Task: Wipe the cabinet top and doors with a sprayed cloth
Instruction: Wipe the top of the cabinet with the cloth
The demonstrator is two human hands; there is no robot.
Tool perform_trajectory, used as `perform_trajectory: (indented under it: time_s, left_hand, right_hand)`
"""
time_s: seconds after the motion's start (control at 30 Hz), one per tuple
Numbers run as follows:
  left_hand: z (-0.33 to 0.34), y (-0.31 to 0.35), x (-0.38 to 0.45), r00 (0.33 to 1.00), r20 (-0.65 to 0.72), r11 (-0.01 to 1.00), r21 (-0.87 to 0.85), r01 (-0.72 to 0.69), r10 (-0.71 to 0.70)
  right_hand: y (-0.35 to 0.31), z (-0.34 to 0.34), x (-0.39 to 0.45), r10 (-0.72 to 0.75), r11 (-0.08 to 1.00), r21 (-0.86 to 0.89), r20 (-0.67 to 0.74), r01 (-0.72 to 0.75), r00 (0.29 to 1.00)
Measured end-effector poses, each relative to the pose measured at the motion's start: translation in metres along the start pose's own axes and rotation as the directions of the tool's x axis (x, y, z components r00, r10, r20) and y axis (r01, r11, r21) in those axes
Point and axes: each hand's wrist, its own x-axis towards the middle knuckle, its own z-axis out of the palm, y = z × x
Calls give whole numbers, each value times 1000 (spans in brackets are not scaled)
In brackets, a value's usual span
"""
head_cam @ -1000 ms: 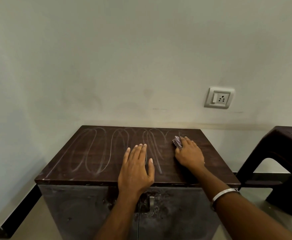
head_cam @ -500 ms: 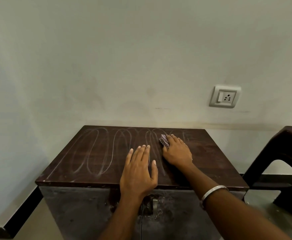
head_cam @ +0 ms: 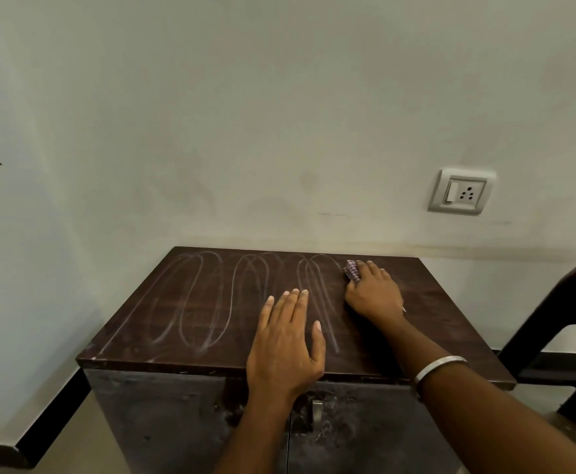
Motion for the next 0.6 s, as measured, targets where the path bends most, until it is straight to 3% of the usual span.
perform_trajectory:
  time_s: [0.23,0.47,0.6]
  left_hand:
    - [0,0,0,1000,-2,1000,-5,1,-1]
    - [1,-1,-1,1000,1,999,-35,-6,6]
    - [3,-2,0,1000,0,999,-40,-13,13]
  right_hand:
    - [-16,10,10,-94,995,32,51,92,994]
    - [40,-8,34,51,999,18,-22,-51,998]
    - [37,-5,44,100,995,17,-55,-99,993]
